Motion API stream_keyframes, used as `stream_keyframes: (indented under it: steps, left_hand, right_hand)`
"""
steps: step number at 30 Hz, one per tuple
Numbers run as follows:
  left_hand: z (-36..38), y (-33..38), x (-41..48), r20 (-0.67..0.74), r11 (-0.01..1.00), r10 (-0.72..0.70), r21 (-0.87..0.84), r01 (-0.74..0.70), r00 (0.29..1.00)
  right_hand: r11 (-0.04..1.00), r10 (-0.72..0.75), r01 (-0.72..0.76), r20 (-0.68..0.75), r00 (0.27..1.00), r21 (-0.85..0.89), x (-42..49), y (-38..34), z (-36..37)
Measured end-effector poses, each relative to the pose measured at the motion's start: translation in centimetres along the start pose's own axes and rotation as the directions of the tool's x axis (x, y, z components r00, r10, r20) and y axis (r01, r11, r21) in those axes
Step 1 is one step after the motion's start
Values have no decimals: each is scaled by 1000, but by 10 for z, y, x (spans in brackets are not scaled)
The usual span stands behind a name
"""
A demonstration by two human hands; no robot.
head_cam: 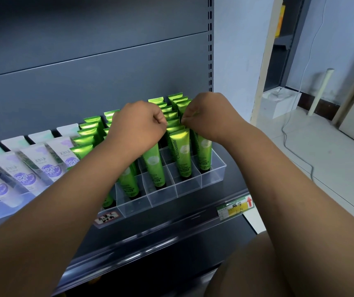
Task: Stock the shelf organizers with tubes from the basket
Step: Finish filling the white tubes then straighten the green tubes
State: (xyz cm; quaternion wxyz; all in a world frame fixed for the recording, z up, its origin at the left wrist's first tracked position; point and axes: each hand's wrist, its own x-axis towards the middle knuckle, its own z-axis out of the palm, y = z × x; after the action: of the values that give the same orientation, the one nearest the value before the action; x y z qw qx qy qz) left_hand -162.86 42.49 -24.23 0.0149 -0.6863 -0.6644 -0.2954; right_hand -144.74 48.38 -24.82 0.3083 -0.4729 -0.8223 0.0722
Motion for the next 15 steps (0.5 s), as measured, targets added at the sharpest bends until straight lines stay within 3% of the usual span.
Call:
stream_keyframes:
  steps: [4, 15]
  left_hand:
    - [-1, -6, 2, -31, 999, -5, -46, 4, 999]
    - [3, -13, 23, 34, 999, -20, 50, 18, 999]
  right_hand:
    - [999, 19, -18, -25, 1000, 40, 0, -1, -1]
    - [998, 55, -54, -32, 998, 38, 27, 0, 8]
